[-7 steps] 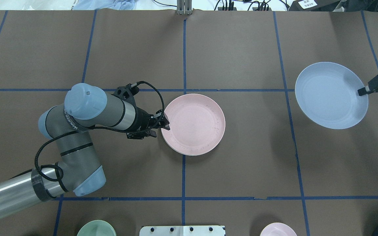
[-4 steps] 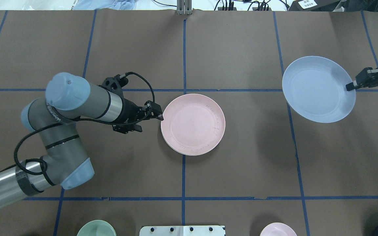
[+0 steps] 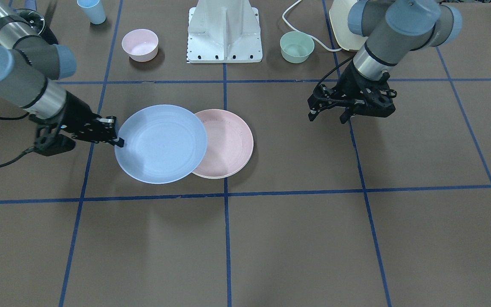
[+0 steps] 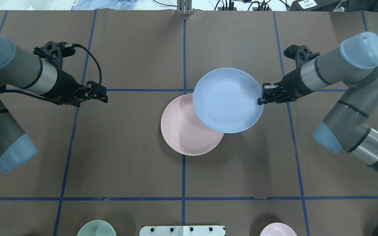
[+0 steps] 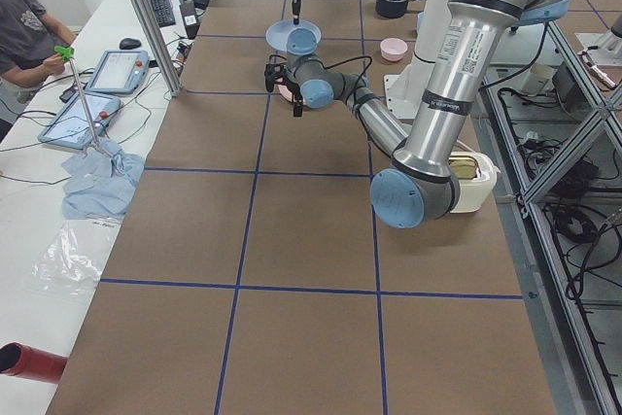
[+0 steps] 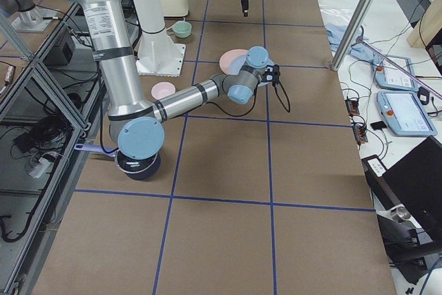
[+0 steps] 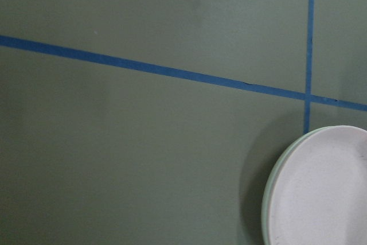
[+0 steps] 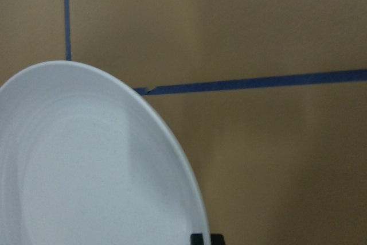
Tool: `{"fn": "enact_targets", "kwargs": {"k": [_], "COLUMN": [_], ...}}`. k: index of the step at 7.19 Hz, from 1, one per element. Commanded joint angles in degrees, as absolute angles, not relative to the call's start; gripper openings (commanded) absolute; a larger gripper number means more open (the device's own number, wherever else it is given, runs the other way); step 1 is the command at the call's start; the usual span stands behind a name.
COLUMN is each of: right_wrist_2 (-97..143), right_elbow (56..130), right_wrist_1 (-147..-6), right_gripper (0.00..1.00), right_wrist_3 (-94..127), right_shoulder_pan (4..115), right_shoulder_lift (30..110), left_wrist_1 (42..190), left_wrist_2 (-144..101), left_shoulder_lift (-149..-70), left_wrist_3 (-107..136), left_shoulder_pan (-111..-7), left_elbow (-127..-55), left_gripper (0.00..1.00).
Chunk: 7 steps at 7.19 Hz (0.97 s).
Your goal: Stack three plates with pink and blue
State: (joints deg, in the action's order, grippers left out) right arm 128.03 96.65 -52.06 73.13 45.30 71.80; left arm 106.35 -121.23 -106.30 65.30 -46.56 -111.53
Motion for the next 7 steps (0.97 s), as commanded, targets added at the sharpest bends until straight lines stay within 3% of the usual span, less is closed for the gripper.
{"fn": "enact_targets", "kwargs": {"k": [1,5,6,7], "right_wrist_2": [120.4,120.1,120.1,119.4], "right_elbow": [95.3,93.2,92.9,93.3], "right_wrist_1": [-52.2,-53.2,-53.3,-53.1], "right_gripper": [0.00,0.00,0.76,1.00], "right_wrist_3": [78.4,78.6,78.5,78.4], "right_shoulder_pan": [37.4,36.0,36.1,36.8], "right_shoulder_lift": [67.5,65.4,65.4,65.4], "left_wrist_1": [105.6,105.6,105.6,105.6], "left_wrist_2": [-121.3,-121.3,-121.3,-121.3], "left_shoulder_lift": [-103.4,-103.4,-102.5,-101.0], "left_wrist_3": [59.6,59.4,57.7,55.6], "left_shoulder_pan": [-49.4,-49.4,-49.6,-50.4], "left_elbow": [-112.8,-112.4,-112.5,-112.8], "left_gripper": [1.00,1.00,1.00,1.00]}}
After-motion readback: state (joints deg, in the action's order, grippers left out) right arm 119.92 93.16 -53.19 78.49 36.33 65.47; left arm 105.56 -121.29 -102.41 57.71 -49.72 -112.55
